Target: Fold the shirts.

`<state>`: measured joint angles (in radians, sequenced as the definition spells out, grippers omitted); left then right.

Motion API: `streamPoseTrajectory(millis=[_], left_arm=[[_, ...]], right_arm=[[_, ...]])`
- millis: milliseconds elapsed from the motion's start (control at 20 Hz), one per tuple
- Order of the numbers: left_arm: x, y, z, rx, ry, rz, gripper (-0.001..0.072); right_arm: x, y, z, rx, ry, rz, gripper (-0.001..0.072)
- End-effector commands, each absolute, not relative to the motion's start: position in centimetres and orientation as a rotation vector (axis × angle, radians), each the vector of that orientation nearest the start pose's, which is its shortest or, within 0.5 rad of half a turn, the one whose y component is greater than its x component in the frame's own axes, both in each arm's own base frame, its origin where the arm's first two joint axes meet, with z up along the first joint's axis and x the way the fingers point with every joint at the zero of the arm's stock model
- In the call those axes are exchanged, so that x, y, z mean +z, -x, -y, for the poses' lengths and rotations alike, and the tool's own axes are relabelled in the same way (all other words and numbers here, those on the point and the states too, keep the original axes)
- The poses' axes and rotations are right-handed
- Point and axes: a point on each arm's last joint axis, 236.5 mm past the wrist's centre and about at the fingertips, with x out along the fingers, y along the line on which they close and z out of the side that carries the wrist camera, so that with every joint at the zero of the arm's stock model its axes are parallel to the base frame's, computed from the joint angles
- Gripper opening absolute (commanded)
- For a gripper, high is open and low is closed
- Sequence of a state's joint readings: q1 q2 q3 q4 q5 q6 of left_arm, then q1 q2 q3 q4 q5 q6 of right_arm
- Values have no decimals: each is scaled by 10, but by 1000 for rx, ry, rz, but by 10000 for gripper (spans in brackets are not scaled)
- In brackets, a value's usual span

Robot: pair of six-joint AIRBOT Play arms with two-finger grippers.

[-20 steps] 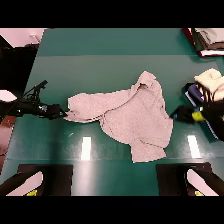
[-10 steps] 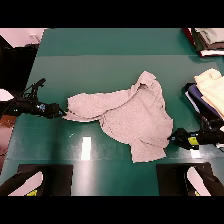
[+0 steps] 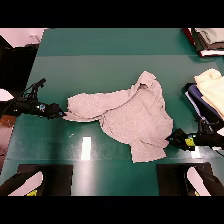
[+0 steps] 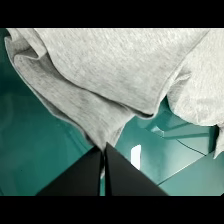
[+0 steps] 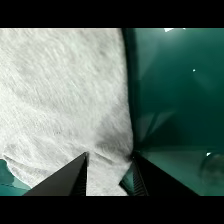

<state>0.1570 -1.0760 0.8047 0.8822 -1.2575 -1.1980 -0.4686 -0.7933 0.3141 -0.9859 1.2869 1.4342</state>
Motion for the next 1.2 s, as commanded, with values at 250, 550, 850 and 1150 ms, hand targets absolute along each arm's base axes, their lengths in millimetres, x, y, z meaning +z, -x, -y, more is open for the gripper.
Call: streamPoseTrajectory(millis=[250, 550, 850, 1150], left_arm=[[5, -286, 101, -503, 469, -1332, 22], [67, -318, 112, -533, 556, -1210, 22], [269, -379, 130, -673, 567, -699, 22], [462, -336, 117, -617, 285, -247, 22]], right_arm=[[-85, -172, -86, 165, -714, -1509, 17], [8, -237, -66, 188, -688, -1234, 16], [202, -330, -35, 247, -533, -794, 16], [380, -352, -43, 339, -305, -467, 16]])
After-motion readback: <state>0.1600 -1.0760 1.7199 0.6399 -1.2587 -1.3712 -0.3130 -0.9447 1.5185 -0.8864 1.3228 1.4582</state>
